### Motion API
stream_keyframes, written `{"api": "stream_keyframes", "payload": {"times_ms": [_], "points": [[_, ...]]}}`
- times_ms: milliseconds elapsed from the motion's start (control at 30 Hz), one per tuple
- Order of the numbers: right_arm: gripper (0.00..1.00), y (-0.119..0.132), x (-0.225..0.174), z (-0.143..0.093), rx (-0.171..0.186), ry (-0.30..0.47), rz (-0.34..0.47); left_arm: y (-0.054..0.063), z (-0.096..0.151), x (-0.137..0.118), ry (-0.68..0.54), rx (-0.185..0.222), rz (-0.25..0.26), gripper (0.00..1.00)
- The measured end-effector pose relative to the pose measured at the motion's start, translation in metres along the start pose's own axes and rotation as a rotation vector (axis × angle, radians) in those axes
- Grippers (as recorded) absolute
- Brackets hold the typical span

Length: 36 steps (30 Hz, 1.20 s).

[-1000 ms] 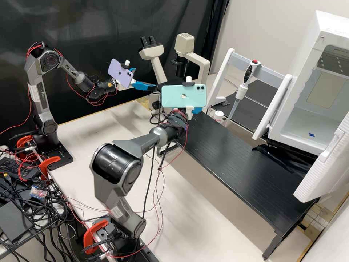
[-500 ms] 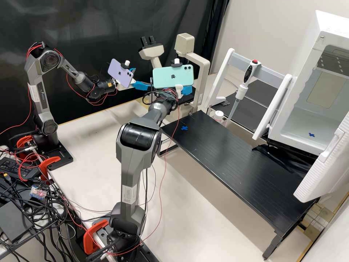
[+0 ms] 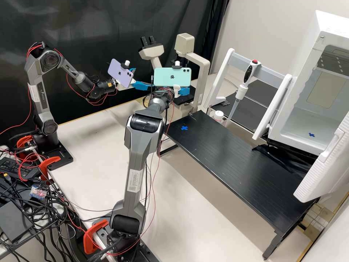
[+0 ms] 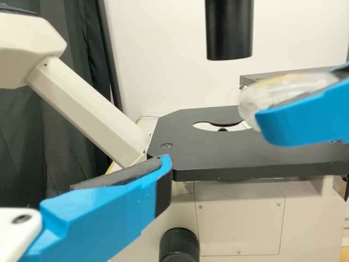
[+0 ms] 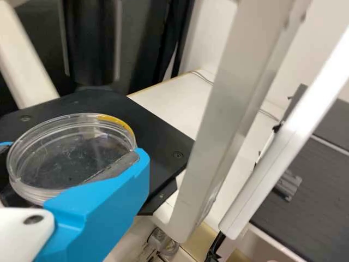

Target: Move the petri dish to the microscope

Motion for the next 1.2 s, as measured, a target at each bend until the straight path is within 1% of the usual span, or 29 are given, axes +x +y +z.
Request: {"api": "stream_keyframes", "payload": {"times_ms": [33,67,100,133,167,267,400,467,500,533,567,600,633,667,767,867,900,933,967,1000,1033,1167,1200], "points": [[0.0,-0.002,0.003,0.001,0.006,-0.002,0.004,0.0,0.0,0.0,0.0,0.0,0.0,1.0],[0.0,-0.003,0.006,0.002,0.025,0.0,0.008,0.0,0.0,0.0,0.0,0.0,0.0,1.0],[0.0,-0.005,0.009,0.002,0.015,0.005,0.011,0.0,0.0,0.0,0.0,0.0,0.0,1.0],[0.0,-0.006,0.013,0.002,0.027,0.011,0.015,0.0,0.0,0.0,0.0,0.0,0.0,1.0],[0.0,-0.007,0.015,0.002,0.014,0.015,0.017,0.0,0.0,0.0,0.0,0.0,0.0,1.0],[0.0,-0.011,0.03,0.003,0.056,0.037,0.023,0.0,0.0,0.0,0.0,0.0,0.0,1.0],[0.0,-0.018,0.049,0.008,0.087,0.036,0.024,0.0,0.0,0.0,0.0,0.0,0.0,1.0],[0.0,-0.017,0.056,0.008,0.102,0.038,0.033,0.0,0.0,0.0,0.0,0.0,0.0,1.0],[0.0,-0.017,0.057,0.008,0.097,0.038,0.035,0.0,0.0,0.0,0.0,0.0,0.0,1.0],[0.0,-0.016,0.059,0.007,0.109,0.037,0.04,0.0,0.0,0.0,0.0,0.0,0.0,1.0],[0.0,-0.015,0.061,0.007,0.111,0.032,0.045,0.0,0.0,0.0,0.0,0.0,0.0,1.0],[0.0,-0.014,0.063,0.007,0.101,0.028,0.045,0.0,0.0,0.0,0.0,0.0,0.0,1.0],[0.0,-0.013,0.064,0.007,0.115,0.023,0.048,0.0,0.0,0.0,0.0,0.0,0.0,1.0],[0.0,-0.012,0.065,0.006,0.117,0.021,0.051,0.0,0.0,0.0,0.0,0.0,0.0,1.0],[0.0,-0.01,0.068,0.005,0.104,0.009,0.051,0.0,0.0,0.0,0.0,0.0,0.0,1.0],[0.0,-0.009,0.071,0.005,0.101,-0.001,0.048,0.0,0.0,0.0,0.0,0.0,0.0,1.0],[0.0,-0.007,0.072,0.004,0.088,-0.002,0.05,0.0,0.0,0.0,0.0,0.0,0.0,1.0],[0.0,-0.007,0.073,0.004,0.097,-0.005,0.047,0.0,0.0,0.0,0.0,0.0,0.0,1.0],[0.0,-0.006,0.074,0.003,0.083,-0.006,0.047,0.0,0.0,0.0,0.0,0.0,0.0,1.0],[0.0,-0.005,0.074,0.002,0.088,-0.004,0.044,0.0,0.0,0.0,0.0,0.0,0.0,1.0],[0.0,-0.005,0.075,0.001,0.076,-0.001,0.04,0.0,0.0,0.0,0.0,0.0,0.0,1.0],[0.0,-0.005,0.074,0.0,0.061,0.01,0.028,0.0,0.0,0.0,0.0,0.0,0.0,1.0],[0.0,-0.006,0.074,0.0,0.065,0.008,0.026,0.0,0.0,0.0,0.0,0.0,0.0,1.0]]}}
